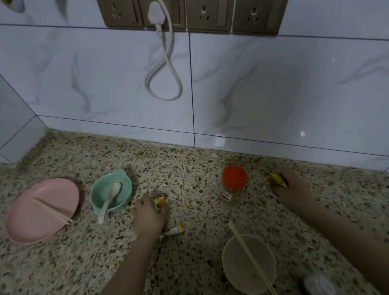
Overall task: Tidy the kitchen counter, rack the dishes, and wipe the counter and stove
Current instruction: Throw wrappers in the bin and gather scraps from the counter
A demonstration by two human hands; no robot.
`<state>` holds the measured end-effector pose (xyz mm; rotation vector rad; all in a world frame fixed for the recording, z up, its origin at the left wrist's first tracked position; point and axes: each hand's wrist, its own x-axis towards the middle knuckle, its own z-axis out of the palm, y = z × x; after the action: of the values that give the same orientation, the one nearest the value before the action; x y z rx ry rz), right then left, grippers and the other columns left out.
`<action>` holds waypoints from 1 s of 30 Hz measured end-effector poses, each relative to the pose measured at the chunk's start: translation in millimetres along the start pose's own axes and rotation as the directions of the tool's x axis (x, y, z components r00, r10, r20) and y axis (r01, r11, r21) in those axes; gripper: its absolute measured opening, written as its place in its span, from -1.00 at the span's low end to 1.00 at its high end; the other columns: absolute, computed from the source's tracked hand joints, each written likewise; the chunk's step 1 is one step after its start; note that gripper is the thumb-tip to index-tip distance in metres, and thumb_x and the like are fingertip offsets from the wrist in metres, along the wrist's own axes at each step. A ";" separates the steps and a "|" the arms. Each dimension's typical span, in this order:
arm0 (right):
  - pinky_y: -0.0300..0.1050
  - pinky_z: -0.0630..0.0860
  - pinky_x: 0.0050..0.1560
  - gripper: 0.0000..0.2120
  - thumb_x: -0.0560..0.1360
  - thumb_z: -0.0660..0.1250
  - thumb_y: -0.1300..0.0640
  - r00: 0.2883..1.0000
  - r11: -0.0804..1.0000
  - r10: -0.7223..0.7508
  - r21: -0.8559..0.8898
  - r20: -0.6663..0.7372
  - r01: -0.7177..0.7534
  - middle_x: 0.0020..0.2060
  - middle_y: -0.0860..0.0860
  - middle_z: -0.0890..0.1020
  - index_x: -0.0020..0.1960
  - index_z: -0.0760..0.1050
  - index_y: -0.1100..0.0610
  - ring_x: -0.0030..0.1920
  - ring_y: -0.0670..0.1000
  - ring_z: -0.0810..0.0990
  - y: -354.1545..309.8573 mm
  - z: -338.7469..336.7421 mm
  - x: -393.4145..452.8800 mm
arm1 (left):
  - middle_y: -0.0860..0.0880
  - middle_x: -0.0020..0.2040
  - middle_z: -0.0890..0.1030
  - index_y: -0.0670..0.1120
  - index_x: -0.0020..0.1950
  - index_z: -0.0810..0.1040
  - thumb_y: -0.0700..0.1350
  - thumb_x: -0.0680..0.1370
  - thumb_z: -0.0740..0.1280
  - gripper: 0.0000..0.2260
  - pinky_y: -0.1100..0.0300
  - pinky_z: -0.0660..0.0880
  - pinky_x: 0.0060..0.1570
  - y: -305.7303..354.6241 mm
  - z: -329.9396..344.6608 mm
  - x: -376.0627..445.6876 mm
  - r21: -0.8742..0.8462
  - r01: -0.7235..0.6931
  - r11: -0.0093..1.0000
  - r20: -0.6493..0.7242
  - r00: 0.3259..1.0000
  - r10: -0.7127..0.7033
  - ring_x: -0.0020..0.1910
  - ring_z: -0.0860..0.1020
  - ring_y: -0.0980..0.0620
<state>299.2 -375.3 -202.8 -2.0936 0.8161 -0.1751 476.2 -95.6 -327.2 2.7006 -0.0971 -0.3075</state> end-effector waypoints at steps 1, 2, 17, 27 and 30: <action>-0.14 0.37 -0.33 -0.81 0.54 0.26 0.24 1.000 1.000 0.002 -0.004 -0.013 -0.002 -0.24 0.00 0.54 -0.16 0.41 -0.02 -0.28 0.05 0.48 -1.5 2.3 -0.8 | -0.20 0.29 0.39 -0.13 0.31 0.40 0.17 0.51 0.30 -0.50 -0.07 0.46 0.09 2.8 -2.9 -2.5 -0.053 0.016 0.998 -0.002 1.000 -0.016 0.25 0.39 -0.22; -0.15 0.36 -0.34 -0.83 0.54 0.26 0.22 0.999 1.000 0.003 0.003 -0.034 -0.003 -0.25 -0.01 0.52 -0.15 0.40 -0.02 -0.27 0.04 0.47 -2.0 4.1 -1.0 | -0.20 0.25 0.42 -0.15 0.27 0.41 0.11 0.50 0.32 -0.54 -0.05 0.47 0.06 5.3 -5.3 -4.5 -0.109 0.023 0.994 -0.011 1.000 -0.024 0.20 0.43 -0.21; -0.26 0.34 -0.55 -0.90 0.60 0.15 0.30 0.917 0.956 -0.106 0.292 0.385 -0.013 -0.35 0.16 0.50 0.08 0.40 0.19 -0.53 0.01 0.46 -68.0 26.1 -49.0 | 0.13 -0.41 0.50 0.07 -0.23 0.50 -0.07 0.56 0.32 -0.84 0.39 0.33 -0.42 13.3 -135.2 -135.1 -0.610 -0.235 0.757 -0.341 0.940 0.018 -0.44 0.45 0.23; -0.30 0.33 -0.57 -0.81 0.59 0.22 0.02 0.674 0.947 -0.207 0.318 0.709 -0.044 -0.26 0.04 0.46 0.12 0.38 0.10 -0.40 -0.02 0.45 -82.6 101.6 -132.3 | 0.02 -0.55 0.37 -0.14 -0.34 0.42 0.06 0.64 0.08 -0.57 0.32 0.21 -0.57 -43.7 -151.6 -308.8 -0.831 -0.030 0.555 -0.250 0.912 -0.325 -0.58 0.29 0.11; -0.34 0.30 -0.61 -0.78 0.55 0.30 0.09 0.581 0.915 -0.301 0.400 0.756 -0.045 -0.30 0.03 0.47 0.14 0.41 0.14 -0.58 -0.18 0.41 -105.3 123.5 -176.9 | 0.03 -0.55 0.36 -0.11 -0.34 0.41 0.10 0.63 0.08 -0.56 0.33 0.18 -0.56 -66.6 -166.1 -358.5 -0.883 -0.043 0.467 -0.269 0.862 -0.429 -0.59 0.26 0.12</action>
<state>262.6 -140.3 -170.0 -1.5775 0.0331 0.5021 166.8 72.1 -135.6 1.6419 0.4299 0.2150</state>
